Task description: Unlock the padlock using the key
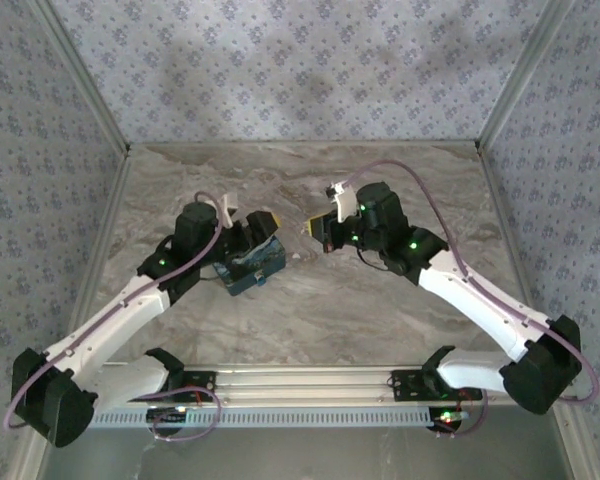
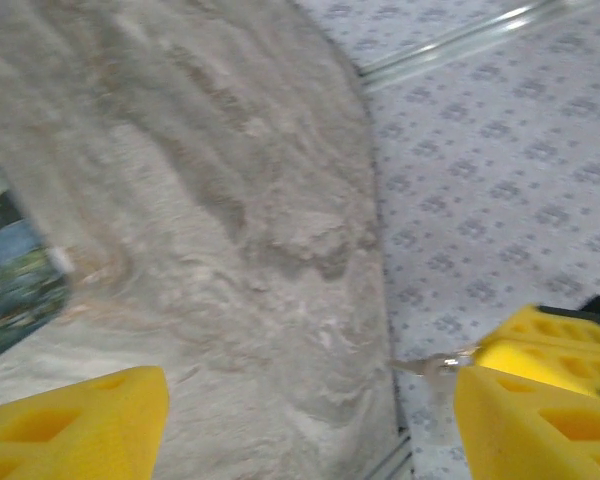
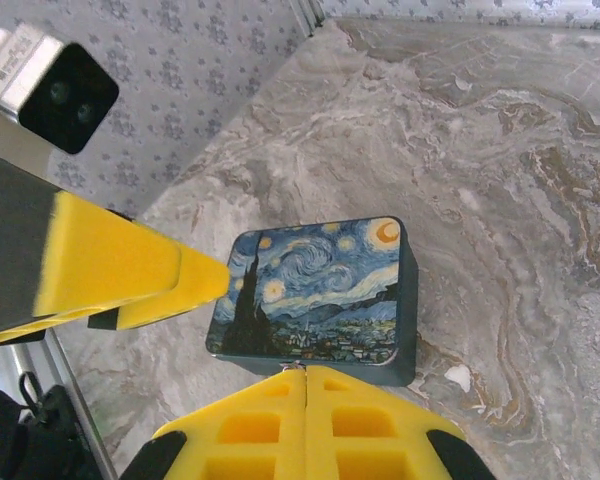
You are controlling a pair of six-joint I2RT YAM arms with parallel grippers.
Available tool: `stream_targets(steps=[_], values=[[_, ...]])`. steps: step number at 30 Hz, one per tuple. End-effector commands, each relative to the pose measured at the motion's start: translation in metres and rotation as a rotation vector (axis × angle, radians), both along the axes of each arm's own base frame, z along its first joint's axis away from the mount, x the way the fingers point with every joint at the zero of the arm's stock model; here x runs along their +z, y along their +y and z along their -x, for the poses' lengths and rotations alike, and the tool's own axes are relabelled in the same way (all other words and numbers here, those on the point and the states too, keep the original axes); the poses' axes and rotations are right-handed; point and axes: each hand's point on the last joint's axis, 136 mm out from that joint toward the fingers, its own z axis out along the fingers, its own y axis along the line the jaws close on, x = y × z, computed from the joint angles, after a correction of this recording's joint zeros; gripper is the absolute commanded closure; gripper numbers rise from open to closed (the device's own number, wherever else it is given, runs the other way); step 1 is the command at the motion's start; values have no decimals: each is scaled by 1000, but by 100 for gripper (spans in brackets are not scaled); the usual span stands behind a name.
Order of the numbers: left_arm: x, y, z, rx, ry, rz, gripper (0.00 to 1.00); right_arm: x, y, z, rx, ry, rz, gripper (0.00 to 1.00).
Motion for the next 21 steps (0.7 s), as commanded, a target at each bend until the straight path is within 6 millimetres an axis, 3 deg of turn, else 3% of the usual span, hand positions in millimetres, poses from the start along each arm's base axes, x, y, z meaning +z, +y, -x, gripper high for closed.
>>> stream_targets(steps=[1, 13, 21], values=[[38, -18, -3, -63, -105, 90, 25, 16, -6, 9, 7, 33, -73, 100], [87, -56, 9, -218, -254, 321, 3, 61, -10, 21, 64, 57, -237, 100], [103, -82, 21, -324, -298, 356, 6, 82, -15, 22, 63, 70, -327, 100]])
